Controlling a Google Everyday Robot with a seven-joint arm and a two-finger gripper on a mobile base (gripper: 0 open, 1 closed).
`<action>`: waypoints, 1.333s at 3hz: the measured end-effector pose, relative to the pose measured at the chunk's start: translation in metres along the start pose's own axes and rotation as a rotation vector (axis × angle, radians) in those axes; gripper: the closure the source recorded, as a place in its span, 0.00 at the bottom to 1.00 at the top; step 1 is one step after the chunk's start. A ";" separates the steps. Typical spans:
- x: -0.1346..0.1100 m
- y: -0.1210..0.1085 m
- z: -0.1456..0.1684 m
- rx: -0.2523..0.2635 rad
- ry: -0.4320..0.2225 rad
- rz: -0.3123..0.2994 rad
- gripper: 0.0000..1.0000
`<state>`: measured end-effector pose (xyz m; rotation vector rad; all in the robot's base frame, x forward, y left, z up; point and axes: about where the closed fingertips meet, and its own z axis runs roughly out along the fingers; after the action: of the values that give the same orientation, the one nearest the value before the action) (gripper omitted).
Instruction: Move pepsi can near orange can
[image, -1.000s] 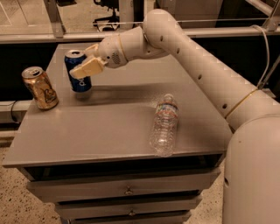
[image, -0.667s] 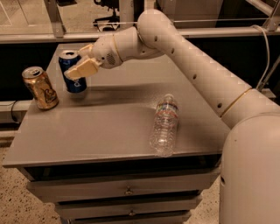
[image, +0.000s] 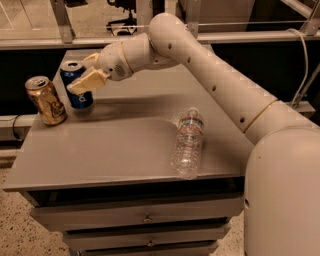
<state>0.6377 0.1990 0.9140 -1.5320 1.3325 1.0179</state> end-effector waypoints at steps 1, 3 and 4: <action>-0.001 0.004 0.009 -0.022 -0.008 -0.004 0.50; 0.000 0.015 0.026 -0.069 -0.022 0.000 0.04; 0.002 0.016 0.026 -0.072 -0.019 0.003 0.00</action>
Offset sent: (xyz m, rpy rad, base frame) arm -0.0162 0.0227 -0.0051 0.0283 0.0202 0.0706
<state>0.6203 0.2222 0.9030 -1.5699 1.2979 1.0899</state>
